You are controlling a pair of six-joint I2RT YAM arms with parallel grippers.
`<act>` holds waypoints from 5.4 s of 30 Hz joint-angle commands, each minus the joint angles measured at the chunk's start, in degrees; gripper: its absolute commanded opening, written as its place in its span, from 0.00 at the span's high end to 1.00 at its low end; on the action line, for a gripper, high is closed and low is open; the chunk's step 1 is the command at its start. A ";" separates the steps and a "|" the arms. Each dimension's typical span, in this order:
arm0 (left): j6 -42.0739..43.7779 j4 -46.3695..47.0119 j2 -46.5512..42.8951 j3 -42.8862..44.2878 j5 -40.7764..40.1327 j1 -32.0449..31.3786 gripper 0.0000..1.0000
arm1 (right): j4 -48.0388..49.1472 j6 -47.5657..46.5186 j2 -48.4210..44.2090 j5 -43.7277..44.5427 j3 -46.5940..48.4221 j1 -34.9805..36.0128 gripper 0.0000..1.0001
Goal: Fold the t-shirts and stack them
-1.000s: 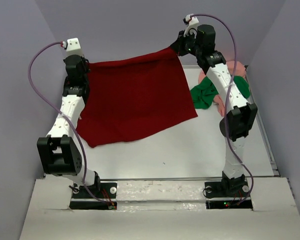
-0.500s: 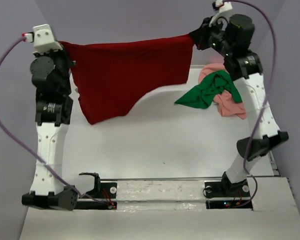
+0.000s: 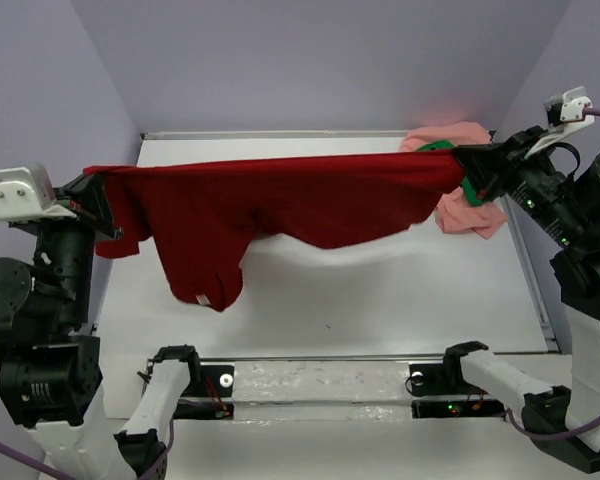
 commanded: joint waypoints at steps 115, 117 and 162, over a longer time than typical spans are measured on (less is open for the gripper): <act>3.28 40.97 56.72 -31.86 -14.89 -15.91 0.02 | 22.95 0.59 66.72 -14.81 8.40 -2.87 0.07; 2.58 39.30 56.89 -30.37 -12.79 -16.18 0.02 | 23.04 0.68 66.98 -14.72 8.49 -2.87 0.07; 1.34 34.27 64.71 -28.87 -27.53 -19.87 0.35 | 24.44 -1.08 65.22 -17.00 6.12 -2.87 0.06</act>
